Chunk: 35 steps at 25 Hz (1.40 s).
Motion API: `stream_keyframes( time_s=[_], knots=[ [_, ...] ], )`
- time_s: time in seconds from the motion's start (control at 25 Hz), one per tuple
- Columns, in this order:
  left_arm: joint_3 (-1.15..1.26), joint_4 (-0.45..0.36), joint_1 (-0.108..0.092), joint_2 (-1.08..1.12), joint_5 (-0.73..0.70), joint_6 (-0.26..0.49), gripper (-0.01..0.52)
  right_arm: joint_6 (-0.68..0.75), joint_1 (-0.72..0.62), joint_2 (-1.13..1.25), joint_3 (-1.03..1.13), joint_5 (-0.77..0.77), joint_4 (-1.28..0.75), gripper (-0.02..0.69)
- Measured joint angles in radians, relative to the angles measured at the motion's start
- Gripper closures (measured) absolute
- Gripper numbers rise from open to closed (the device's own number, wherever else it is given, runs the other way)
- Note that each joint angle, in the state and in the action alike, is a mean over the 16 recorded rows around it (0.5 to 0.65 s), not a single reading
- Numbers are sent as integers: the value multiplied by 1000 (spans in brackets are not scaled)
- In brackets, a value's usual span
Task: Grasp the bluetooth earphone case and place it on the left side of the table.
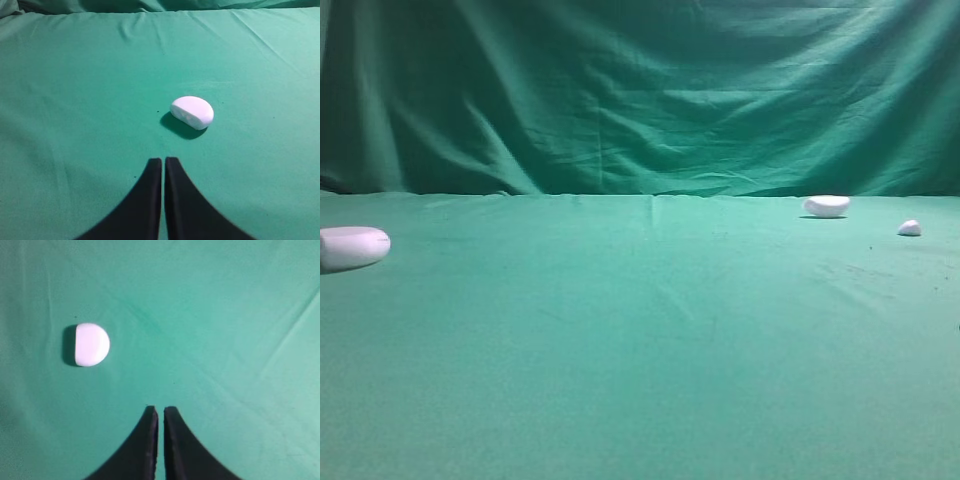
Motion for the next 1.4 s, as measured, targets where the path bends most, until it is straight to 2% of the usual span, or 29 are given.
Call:
stream_keyframes(
  time_s=[0.52, 1.04, 1.4],
  knots=[
    [0, 0, 0, 0, 0, 0, 514, -38, 0, -417, 431, -27, 62, 665],
    [0, 0, 0, 0, 0, 0, 514, -159, -7, -865, 848, -101, 133, 665],
    [0, 0, 0, 0, 0, 0, 514, -185, -154, -1211, 1151, -298, 138, 665]
  ],
)
